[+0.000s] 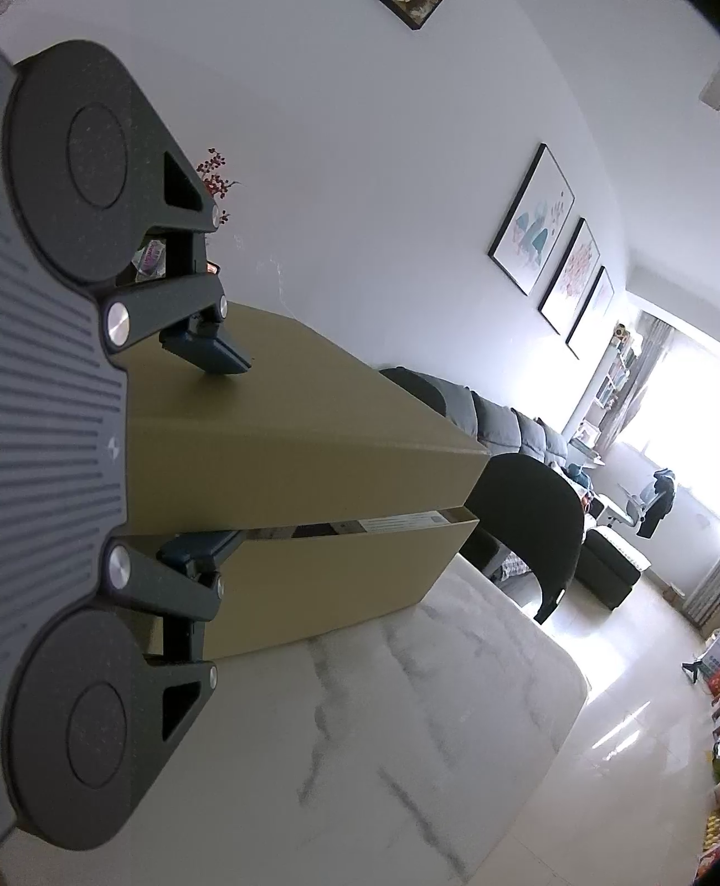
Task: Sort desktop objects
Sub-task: 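Slide the lid edges down along the box sides with both grippers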
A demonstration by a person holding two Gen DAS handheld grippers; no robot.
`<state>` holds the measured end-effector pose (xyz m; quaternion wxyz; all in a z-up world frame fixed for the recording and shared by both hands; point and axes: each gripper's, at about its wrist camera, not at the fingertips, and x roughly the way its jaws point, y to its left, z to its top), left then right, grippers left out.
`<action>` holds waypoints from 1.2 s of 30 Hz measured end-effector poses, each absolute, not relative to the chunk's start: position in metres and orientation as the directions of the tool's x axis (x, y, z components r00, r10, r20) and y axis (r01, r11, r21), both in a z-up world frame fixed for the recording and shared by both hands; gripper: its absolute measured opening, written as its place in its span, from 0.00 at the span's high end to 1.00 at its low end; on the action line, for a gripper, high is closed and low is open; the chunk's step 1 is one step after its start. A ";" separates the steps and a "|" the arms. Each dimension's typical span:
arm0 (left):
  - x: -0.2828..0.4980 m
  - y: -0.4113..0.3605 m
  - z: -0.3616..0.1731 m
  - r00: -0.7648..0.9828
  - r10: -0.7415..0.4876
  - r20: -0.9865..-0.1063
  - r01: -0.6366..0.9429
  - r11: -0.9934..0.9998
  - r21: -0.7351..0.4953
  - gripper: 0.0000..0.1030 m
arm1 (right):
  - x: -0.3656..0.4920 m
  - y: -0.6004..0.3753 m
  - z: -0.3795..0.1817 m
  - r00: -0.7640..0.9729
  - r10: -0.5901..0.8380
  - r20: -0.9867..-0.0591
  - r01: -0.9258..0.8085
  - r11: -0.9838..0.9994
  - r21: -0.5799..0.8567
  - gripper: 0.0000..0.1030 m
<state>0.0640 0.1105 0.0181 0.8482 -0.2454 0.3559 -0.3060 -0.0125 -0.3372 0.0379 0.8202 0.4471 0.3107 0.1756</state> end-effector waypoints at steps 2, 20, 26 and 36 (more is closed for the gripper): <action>0.070 0.110 0.017 0.563 -0.691 -0.454 0.339 0.693 -0.636 0.34 | -0.005 -0.337 0.037 0.747 0.564 -0.353 -0.012 0.542 0.840 0.40; 0.111 0.106 0.011 0.622 -0.615 -0.486 0.288 0.756 -0.588 0.34 | 0.054 -0.325 0.009 0.766 0.525 -0.373 -0.023 0.601 0.799 0.37; 0.118 0.103 0.015 0.670 -0.578 -0.465 0.291 0.782 -0.551 0.38 | 0.069 -0.319 0.010 0.778 0.492 -0.391 -0.028 0.648 0.761 0.37; 0.131 0.103 0.017 0.697 -0.573 -0.431 0.306 0.781 -0.544 0.38 | 0.082 -0.316 0.003 0.796 0.475 -0.375 -0.019 0.639 0.769 0.37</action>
